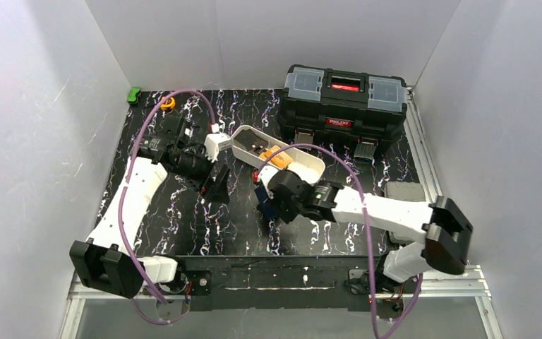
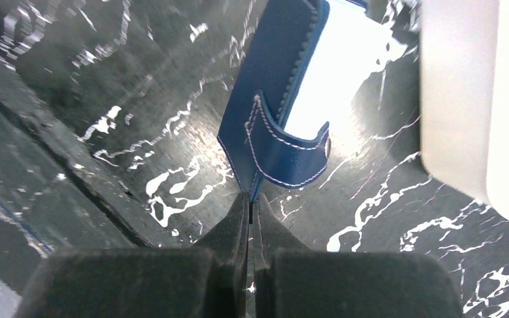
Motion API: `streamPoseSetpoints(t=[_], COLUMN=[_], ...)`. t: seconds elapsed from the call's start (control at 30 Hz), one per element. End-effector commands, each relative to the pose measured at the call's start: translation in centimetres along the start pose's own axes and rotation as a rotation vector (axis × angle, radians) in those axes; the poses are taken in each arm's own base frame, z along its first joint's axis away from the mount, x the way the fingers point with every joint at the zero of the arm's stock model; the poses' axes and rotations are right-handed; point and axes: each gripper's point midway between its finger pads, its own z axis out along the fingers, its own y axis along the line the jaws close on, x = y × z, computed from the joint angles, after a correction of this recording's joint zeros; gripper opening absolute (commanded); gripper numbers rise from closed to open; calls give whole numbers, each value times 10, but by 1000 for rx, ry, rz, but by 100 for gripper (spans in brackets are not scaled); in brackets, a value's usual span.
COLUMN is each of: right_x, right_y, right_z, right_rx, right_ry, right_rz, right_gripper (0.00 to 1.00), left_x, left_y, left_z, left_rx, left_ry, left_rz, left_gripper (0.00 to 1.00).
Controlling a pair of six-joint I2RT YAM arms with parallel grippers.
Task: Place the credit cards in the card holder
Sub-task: Close the card holder at the center of the board.
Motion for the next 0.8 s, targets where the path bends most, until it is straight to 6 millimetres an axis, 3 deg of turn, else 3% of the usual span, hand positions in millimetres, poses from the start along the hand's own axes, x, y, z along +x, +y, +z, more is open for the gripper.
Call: streamPoseSetpoints(t=[0.0, 0.27, 0.4, 0.53, 0.63, 0.7, 0.77], right_x=[-73, -109, -127, -142, -150, -151, -151], right_y=[3, 21, 31, 47, 47, 46, 47], right_z=[-46, -87, -104, -121, -138, -143, -143], right_rx=[-48, -167, -224, -324, -333, -339, -345], right_ry=[-321, -454, -520, -584, -637, -655, -658], right_rz=[-15, -45, -25, -9, 2, 11, 19], right_gripper=[1, 1, 1, 1, 1, 1, 1], left_x=[-6, -21, -28, -53, -51, -41, -45], left_y=[-27, -55, -55, -42, -38, -38, -47], left_z=[13, 27, 24, 24, 27, 32, 27], left_rx=[192, 447, 435, 409, 390, 387, 441], left_ry=[-120, -328, -377, -456, -437, -409, -438], left_rz=[-79, -205, -207, -211, -203, -226, -227], left_gripper=[98, 98, 98, 98, 98, 98, 98])
